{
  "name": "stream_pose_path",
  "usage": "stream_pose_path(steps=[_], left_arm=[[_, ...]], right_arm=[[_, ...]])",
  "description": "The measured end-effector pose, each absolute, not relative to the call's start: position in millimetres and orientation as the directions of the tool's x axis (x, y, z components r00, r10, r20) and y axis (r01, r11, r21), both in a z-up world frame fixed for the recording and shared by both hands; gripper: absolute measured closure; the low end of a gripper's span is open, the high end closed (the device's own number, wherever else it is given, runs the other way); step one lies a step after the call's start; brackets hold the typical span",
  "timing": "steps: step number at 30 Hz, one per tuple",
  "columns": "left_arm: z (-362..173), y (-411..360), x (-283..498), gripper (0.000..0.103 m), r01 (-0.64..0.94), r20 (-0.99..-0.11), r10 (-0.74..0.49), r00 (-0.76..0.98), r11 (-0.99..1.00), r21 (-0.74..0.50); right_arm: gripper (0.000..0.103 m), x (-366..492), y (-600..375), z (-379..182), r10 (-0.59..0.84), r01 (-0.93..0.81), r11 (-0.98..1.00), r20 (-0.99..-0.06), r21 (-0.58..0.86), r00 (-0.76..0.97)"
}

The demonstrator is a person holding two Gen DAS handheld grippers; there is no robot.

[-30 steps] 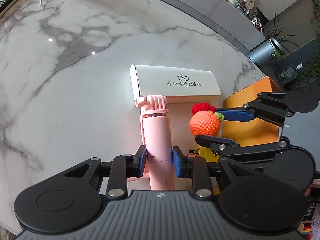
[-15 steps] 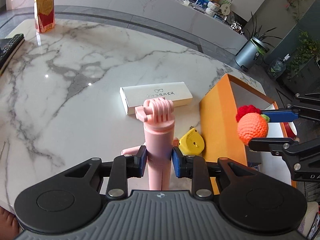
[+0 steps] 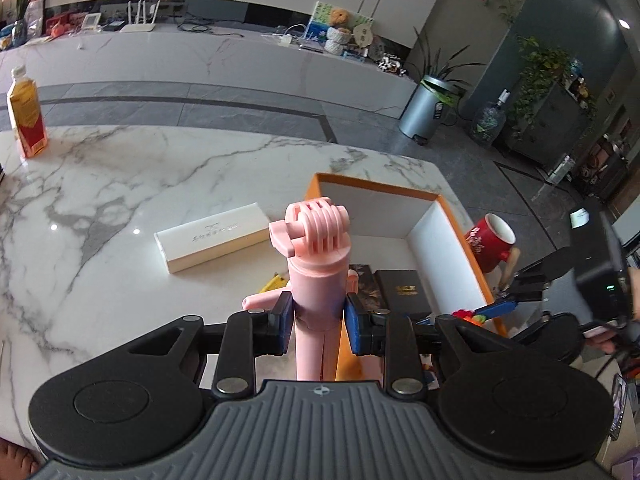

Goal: Organize objects
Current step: 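Grasp the pink selfie stick with the left tool while the right tool grasps the crocheted orange, then lower the selfie stick into the box with the left tool while the right tool drops the orange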

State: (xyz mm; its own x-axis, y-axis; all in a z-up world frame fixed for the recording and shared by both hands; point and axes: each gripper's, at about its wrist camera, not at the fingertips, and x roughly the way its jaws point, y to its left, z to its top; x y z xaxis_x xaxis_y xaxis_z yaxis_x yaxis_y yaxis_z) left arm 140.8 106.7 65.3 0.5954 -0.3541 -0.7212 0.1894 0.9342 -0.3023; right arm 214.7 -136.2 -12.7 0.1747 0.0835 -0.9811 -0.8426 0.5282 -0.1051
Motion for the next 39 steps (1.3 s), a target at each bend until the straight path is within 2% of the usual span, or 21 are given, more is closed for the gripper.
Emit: stream_pose_path(steps=[4, 8, 15, 20, 22, 26, 30, 36, 39], left_arm=[[82.4, 81.1, 142.6, 0.072, 0.249, -0.707, -0.352, 0.614, 0.936, -0.249], [83.7, 63.1, 154.0, 0.072, 0.296, -0.706, -0.408, 0.579, 0.912, -0.285], [75.3, 31.1, 173.4, 0.072, 0.346, -0.716, -0.432, 0.549, 0.897, -0.277], [60.6, 13.2, 182.1, 0.072, 0.383, -0.734, -0.451, 0.508, 0.881, -0.276], [54.4, 6.8, 185.8, 0.072, 0.400, -0.739, -0.462, 0.490, 0.872, -0.280], [45.6, -3.0, 190.1, 0.072, 0.431, -0.734, -0.501, 0.458, 0.848, -0.310], [42.2, -11.7, 190.1, 0.072, 0.466, -0.725, -0.541, 0.427, 0.818, -0.337], [35.9, -23.0, 191.7, 0.072, 0.507, -0.734, -0.545, 0.406, 0.802, -0.315], [33.2, -27.2, 194.0, 0.072, 0.523, -0.738, -0.549, 0.392, 0.793, -0.312]], right_arm=[[0.056, 220.2, -141.3, -34.5, 0.052, -0.842, 0.535, -0.992, -0.068, 0.113], [0.056, 219.1, -145.0, -48.4, 0.043, -0.843, 0.536, -0.997, -0.038, 0.072], [0.055, 223.5, -158.8, -49.0, 0.092, -0.819, 0.574, -0.995, 0.020, 0.039], [0.059, 217.0, -166.5, -6.8, 0.222, -0.838, 0.546, -0.966, 0.009, 0.134], [0.067, 214.7, -168.3, 14.6, 0.288, -0.850, 0.527, -0.941, 0.002, 0.176], [0.069, 213.4, -170.7, 44.0, 0.390, -0.866, 0.500, -0.890, -0.010, 0.236], [0.071, 217.3, -172.3, 48.6, 0.420, -0.871, 0.490, -0.867, -0.032, 0.268], [0.079, 228.7, -177.5, 43.6, 0.426, -0.874, 0.485, -0.867, -0.022, 0.258], [0.079, 235.0, -177.4, 39.8, 0.438, -0.883, 0.469, -0.865, -0.014, 0.246]])
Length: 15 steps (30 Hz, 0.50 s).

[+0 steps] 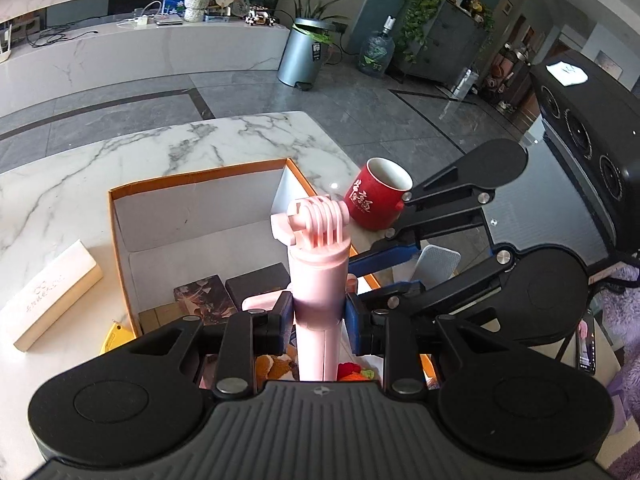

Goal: Organize objects
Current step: 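Lower the selfie stick into the box with the left tool while the right tool drops the orange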

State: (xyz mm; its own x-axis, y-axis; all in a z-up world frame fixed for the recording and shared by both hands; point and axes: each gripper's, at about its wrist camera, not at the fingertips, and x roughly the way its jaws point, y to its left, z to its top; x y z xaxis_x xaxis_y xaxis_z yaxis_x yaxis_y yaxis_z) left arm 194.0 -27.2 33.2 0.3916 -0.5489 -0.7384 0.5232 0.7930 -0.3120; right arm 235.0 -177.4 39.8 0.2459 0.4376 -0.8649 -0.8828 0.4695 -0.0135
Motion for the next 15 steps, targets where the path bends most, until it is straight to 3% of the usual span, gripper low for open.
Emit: stream_pose_path(steps=[6, 15], left_arm=[[25.8, -30.7, 204.9, 0.072, 0.518, -0.745, -0.548, 0.381, 0.794, -0.319], [11.3, -27.5, 230.4, 0.070, 0.447, -0.766, -0.494, 0.411, 0.842, -0.303]], right_arm=[[0.087, 237.7, -175.4, 34.7, 0.436, -0.886, 0.463, -0.867, -0.013, 0.240], [0.095, 249.7, -158.8, 28.4, 0.382, -0.880, 0.450, -0.857, -0.153, 0.345]])
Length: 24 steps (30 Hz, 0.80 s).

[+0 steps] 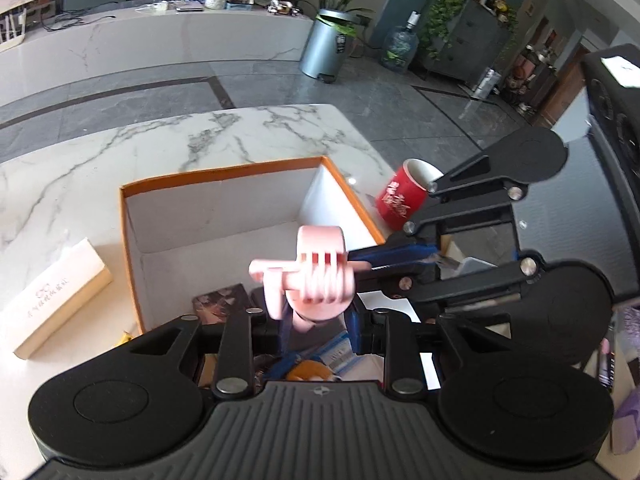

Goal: Organize objects
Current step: 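Lower the selfie stick into the box with the left tool while the right tool drops the orange, then withdraw both open tools from the box toward the white glasses box and tape measure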

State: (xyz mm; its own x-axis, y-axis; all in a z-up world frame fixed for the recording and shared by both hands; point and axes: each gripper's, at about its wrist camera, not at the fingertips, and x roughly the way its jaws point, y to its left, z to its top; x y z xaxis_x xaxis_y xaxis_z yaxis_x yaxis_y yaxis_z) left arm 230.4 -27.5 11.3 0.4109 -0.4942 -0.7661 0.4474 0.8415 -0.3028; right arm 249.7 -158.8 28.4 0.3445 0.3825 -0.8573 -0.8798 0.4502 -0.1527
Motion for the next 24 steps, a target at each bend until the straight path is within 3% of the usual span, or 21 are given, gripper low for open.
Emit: stream_pose_path(steps=[13, 18, 24], left_arm=[[11.0, 5.3, 242.5, 0.058, 0.413, -0.767, -0.453, 0.454, 0.870, -0.269], [18.7, 29.8, 243.5, 0.057, 0.381, -0.745, -0.432, 0.509, 0.889, -0.255], [14.8, 55.1, 251.6, 0.057, 0.323, -0.747, -0.371, 0.552, 0.921, -0.219]], right_arm=[[0.098, 269.2, -105.7, -4.4, 0.254, -0.858, 0.263, -0.826, -0.442, 0.503], [0.098, 264.2, -85.8, -36.3, 0.222, -0.810, 0.095, -0.781, -0.579, 0.584], [0.098, 269.6, -72.2, -71.8, 0.203, -0.783, 0.022, -0.764, -0.621, 0.612]])
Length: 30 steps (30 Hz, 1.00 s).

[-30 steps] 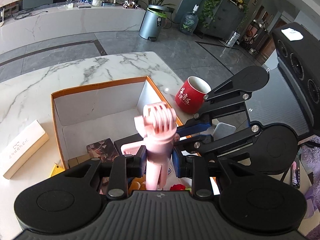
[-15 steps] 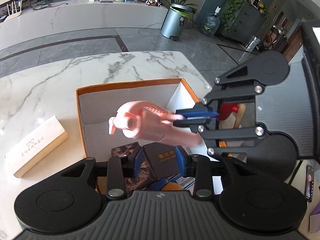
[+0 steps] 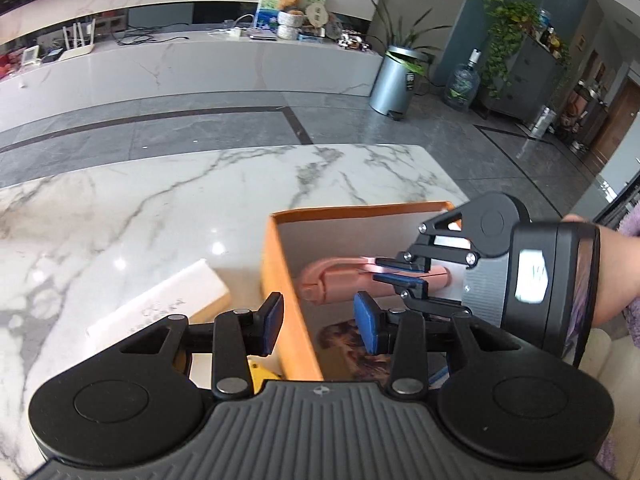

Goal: Organize objects
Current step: 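Withdraw both open tools from the box toward the white glasses box and tape measure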

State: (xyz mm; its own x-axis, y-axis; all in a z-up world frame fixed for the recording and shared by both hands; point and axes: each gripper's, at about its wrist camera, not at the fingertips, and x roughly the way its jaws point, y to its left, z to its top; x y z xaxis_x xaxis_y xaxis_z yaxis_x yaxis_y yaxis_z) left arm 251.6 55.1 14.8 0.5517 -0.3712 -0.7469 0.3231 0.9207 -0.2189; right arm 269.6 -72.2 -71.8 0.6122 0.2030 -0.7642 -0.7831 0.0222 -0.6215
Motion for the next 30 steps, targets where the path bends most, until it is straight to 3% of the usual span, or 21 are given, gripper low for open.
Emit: stream_pose_path(steps=[5, 10, 18, 25, 30], left_arm=[[7.5, 65.0, 253.7, 0.057, 0.316, -0.741, -0.348, 0.575, 0.929, -0.192], [0.1, 73.0, 254.5, 0.050, 0.304, -0.732, -0.316, 0.604, 0.940, -0.155], [-7.3, 84.4, 249.6, 0.049, 0.304, -0.755, -0.279, 0.593, 0.946, -0.110], [-5.6, 102.2, 236.2, 0.046, 0.336, -0.750, -0.224, 0.622, 0.942, -0.004], [-7.3, 112.2, 229.5, 0.040, 0.423, -0.745, -0.229, 0.627, 0.903, 0.078]], right_arm=[[0.097, 268.6, -67.3, -95.4, 0.200, -0.748, -0.020, -0.736, -0.663, 0.647], [0.097, 259.8, -67.4, -114.8, 0.213, -0.698, -0.075, -0.696, -0.712, 0.686], [0.097, 254.7, -71.9, -115.4, 0.219, -0.744, -0.067, -0.737, -0.665, 0.639], [0.091, 271.4, -67.5, -72.4, 0.226, -0.833, 0.141, -0.802, -0.534, 0.552], [0.091, 275.8, -64.9, -20.1, 0.310, -0.862, 0.258, -0.808, -0.437, 0.502]])
